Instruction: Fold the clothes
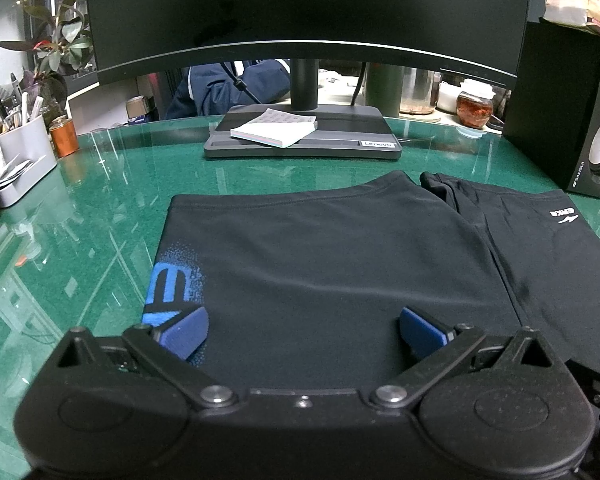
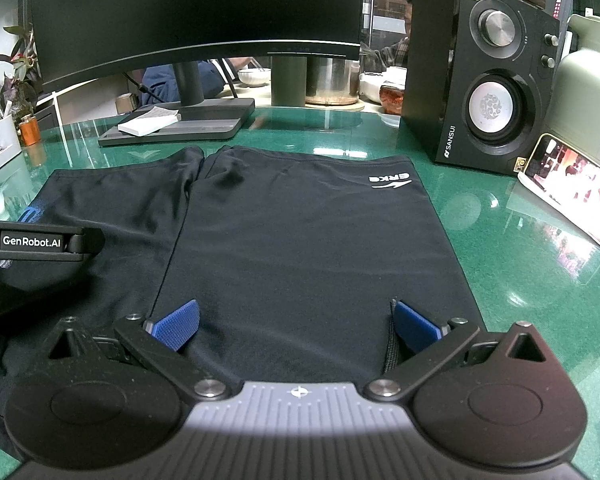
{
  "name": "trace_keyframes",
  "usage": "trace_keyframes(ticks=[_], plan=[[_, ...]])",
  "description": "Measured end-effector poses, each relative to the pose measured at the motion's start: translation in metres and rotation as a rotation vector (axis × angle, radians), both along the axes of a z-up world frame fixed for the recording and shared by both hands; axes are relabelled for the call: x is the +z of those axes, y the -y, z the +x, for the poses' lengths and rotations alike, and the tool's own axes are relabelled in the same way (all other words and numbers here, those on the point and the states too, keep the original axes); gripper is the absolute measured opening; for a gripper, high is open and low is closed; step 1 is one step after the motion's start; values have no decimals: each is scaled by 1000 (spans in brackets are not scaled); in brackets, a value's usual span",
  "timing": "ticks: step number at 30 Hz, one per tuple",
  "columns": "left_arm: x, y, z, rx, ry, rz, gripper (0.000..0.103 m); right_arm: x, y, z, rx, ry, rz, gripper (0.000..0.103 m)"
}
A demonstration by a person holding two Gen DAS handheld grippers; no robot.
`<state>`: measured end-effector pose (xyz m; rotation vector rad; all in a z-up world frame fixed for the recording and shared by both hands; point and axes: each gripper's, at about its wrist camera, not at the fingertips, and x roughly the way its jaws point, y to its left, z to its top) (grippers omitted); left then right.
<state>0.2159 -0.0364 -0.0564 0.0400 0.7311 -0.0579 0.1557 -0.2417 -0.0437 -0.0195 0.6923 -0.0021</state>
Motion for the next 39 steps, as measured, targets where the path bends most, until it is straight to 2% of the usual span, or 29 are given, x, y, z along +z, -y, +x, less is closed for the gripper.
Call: trace_keyframes(ticks=[9,19,22,26,31,34,37,39], plan=[[0,0,1,-2,0,0,103,1,3,0,-17,-12,5,103],[2,1,3,-4,-16,4,103,4,24,-22,-72,-65,9,103],[8,7,3,0,-54,15,103,5,25,-25,-73,-77,10,103],[22,21,-2,-38,-18,11,103,6,28,-30,-77,-85,14,103],[42,56,6,-113,40,40,103,7,32,-39,-86,-79,30,103],[57,88,17,-188,98,47,103,13,41,-56,-155,6,48,103],[66,131,34,-343,120,48,103,11,50,-79,-218,100,67,103],[64,175,51,-436,115,108,103,8,57,-88,-247,91,94,102]])
